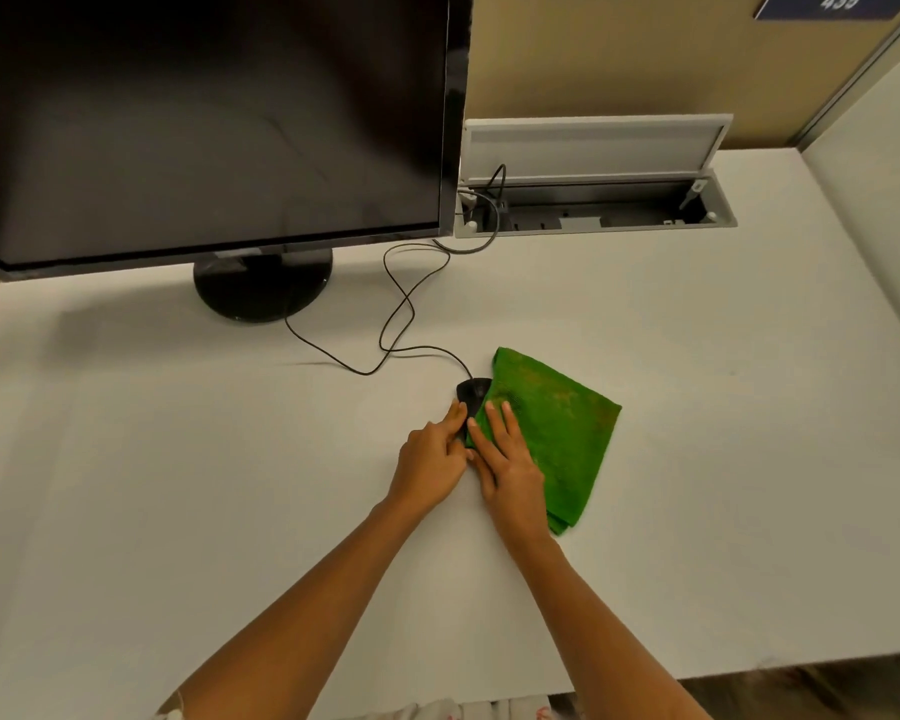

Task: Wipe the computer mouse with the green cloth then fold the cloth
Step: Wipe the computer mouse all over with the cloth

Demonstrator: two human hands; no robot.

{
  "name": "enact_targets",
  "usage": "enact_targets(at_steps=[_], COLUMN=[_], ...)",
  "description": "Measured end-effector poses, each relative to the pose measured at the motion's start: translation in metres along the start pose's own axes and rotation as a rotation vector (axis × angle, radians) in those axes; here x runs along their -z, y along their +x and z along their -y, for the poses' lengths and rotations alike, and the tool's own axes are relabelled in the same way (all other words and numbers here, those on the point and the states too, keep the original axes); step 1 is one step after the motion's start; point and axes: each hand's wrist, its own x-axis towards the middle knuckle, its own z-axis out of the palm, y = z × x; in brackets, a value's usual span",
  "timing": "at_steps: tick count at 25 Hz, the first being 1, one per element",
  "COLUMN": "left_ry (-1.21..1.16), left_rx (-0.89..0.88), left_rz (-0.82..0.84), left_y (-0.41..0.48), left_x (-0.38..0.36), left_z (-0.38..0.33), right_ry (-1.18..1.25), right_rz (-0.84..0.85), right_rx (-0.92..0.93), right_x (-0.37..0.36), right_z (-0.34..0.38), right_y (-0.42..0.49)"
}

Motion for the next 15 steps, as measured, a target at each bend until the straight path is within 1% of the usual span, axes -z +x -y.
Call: enact_targets(at_steps=[3, 6, 11, 15], left_ry=[0.003, 0.024, 0.030, 0.016], left_rx=[-0.001, 0.014, 0.030, 0.031], left_rz=[-0.020, -0.033, -0.056, -0.079], left_y=[0.000, 0.001, -0.002, -0.005], left_x=[-0.002, -0.005, -0.009, -0.014], left_z=[0.002, 0.002, -0.001, -0.002], right_ry=[-0.031, -0.061, 0.038, 0.040], right_rz=[0.038, 0.035, -0.051, -0.075], right_rx=[0.089, 0.157, 0.088, 0.029], right_x=[0.006, 0.012, 0.018, 0.025], right_z=[-0.008, -0.012, -0.016, -0.016], right_y=[-0.004, -0.007, -0.016, -0.016])
